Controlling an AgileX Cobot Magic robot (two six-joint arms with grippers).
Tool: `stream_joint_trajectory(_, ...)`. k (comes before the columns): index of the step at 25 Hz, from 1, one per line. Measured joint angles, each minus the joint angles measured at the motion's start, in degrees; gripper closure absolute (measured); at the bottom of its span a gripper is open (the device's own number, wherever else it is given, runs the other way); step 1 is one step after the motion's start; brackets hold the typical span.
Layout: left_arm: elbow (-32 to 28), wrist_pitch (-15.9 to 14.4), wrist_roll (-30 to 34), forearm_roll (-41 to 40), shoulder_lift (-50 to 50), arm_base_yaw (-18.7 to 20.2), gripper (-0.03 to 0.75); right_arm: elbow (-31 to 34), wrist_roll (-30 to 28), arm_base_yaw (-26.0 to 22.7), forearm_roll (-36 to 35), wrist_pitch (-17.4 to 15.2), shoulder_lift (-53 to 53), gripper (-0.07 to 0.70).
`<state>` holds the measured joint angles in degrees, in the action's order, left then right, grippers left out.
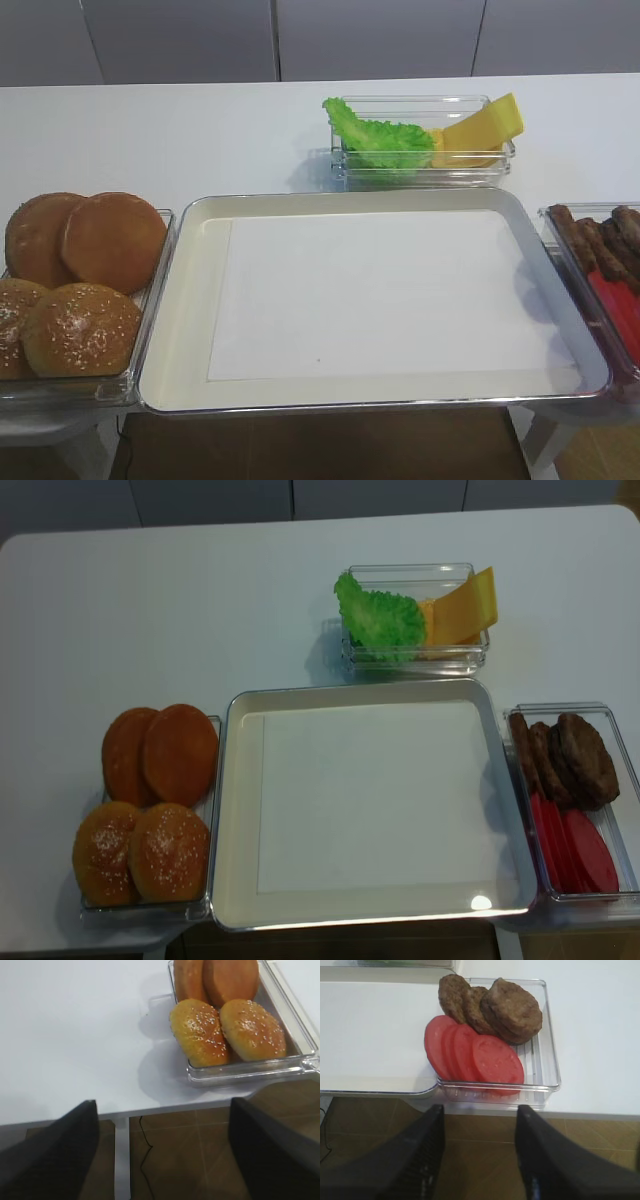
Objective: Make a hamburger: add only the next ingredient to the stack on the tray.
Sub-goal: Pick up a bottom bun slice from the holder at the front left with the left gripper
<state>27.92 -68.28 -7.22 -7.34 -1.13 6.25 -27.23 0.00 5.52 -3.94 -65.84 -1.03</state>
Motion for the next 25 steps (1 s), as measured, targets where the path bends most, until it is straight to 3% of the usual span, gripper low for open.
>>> stream_joint_trajectory(9,0.0,0.0,0.0,0.0,0.0,0.0,0.116,0.0,0.0,0.0,0.0,0.0,0.0,0.346)
stream_joint_trajectory(16,2.7,2.5,0.0,1.6,0.4,0.0,0.173,0.0,0.0,0.0,0.0,0.0,0.0,0.353)
stream_joint_trajectory(25,5.5,8.6,1.5,3.0,17.1,0.0,0.215,0.0,0.0,0.0,0.0,0.0,0.0,0.353)
